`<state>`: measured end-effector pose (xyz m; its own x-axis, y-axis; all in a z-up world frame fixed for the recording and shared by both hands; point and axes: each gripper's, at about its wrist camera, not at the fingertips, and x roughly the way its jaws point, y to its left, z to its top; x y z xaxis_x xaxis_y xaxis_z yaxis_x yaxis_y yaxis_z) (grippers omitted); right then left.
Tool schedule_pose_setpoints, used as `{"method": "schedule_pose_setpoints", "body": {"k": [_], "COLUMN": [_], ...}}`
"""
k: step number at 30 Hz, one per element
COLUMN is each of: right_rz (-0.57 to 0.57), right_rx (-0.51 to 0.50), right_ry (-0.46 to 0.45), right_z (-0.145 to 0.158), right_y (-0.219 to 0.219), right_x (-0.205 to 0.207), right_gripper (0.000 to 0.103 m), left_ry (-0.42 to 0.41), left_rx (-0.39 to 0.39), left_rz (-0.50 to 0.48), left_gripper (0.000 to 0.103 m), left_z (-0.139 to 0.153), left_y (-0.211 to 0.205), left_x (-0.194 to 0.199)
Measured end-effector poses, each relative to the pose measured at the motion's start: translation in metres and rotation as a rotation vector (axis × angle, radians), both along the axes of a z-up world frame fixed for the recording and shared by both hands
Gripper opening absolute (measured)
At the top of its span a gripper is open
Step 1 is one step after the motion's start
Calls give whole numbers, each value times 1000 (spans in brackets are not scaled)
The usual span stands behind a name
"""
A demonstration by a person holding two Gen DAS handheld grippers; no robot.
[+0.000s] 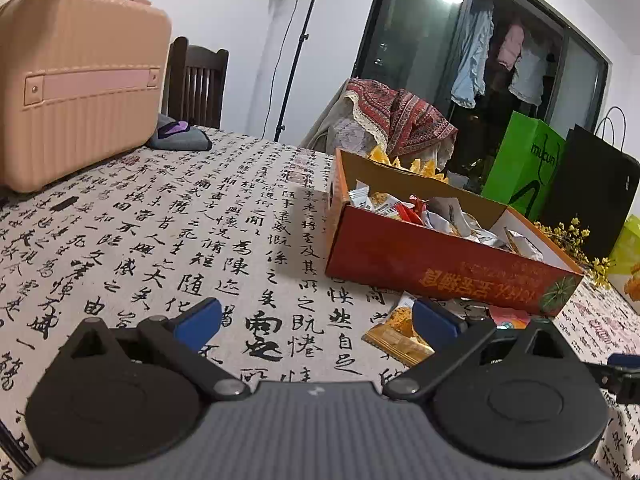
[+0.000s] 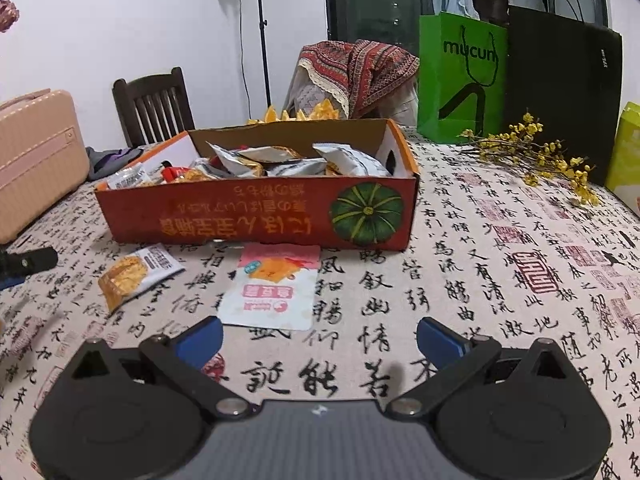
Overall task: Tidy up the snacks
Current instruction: 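Withdraw both tools from the box toward the last packets, then grasp the pink-and-white packet with the right tool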
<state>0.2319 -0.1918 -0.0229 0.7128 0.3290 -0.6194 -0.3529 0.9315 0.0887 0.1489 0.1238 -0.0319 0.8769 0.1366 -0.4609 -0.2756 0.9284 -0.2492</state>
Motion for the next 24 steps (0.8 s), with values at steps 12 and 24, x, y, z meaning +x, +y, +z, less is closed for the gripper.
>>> {"method": "schedule_pose_setpoints", "body": {"k": [12,24], "right_rz": [47,52], "right_rx": [-71,-106], "right_ry": [2,114], "right_z": [-3,-15], "right_y": [21,81], "right_x": [9,68], "right_gripper": [103,103], "left_ry": [4,10], "left_rx": [-19,-31], "left_rz": [8,8], "left_gripper": [103,103], "left_z": [-1,-2], "left_y": [2,4], "left_x": [0,1]}}
